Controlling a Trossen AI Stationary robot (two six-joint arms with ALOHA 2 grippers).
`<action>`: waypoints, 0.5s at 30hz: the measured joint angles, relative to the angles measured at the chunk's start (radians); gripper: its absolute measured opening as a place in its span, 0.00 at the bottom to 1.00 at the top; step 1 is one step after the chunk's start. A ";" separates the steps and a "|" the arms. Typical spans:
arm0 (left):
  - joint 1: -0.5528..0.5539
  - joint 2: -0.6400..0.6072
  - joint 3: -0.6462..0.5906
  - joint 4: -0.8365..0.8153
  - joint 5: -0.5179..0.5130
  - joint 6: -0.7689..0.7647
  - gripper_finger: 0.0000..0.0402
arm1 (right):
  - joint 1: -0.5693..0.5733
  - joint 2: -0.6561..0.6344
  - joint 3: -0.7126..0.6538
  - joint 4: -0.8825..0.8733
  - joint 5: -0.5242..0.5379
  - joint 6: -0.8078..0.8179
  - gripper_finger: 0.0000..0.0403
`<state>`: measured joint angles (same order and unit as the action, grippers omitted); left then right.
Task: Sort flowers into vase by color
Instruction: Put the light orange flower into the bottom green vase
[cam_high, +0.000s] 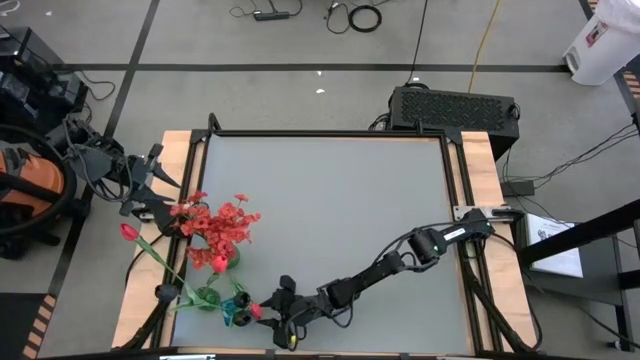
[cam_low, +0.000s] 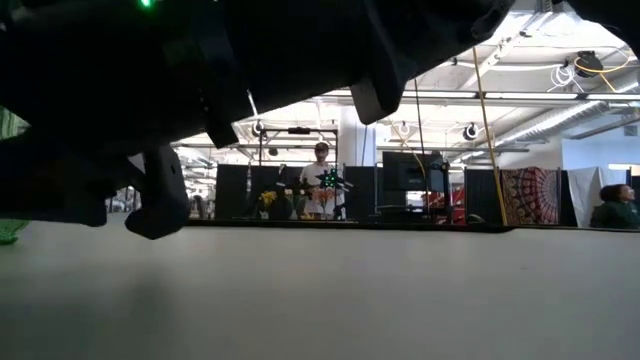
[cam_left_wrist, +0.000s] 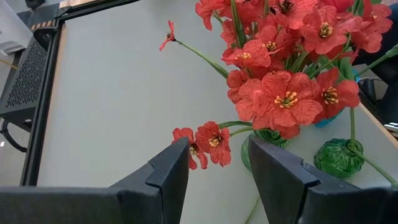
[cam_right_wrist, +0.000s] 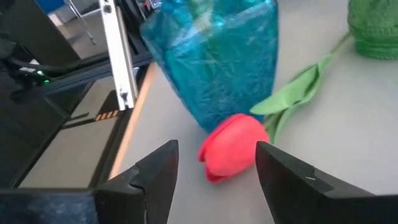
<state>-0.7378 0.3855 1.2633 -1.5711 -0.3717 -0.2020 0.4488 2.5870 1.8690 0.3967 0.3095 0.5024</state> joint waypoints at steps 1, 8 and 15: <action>0.000 0.000 0.000 0.000 0.000 0.000 0.43 | -0.002 0.000 0.000 -0.008 0.000 0.003 0.51; 0.000 0.000 0.000 0.000 0.000 0.000 0.43 | -0.016 0.000 0.000 -0.031 -0.012 0.027 0.51; 0.000 0.000 0.000 0.000 0.000 0.000 0.43 | -0.020 0.000 0.000 -0.030 -0.108 0.068 0.51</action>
<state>-0.7380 0.3855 1.2633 -1.5711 -0.3717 -0.2020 0.4290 2.5870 1.8690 0.3666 0.2018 0.5705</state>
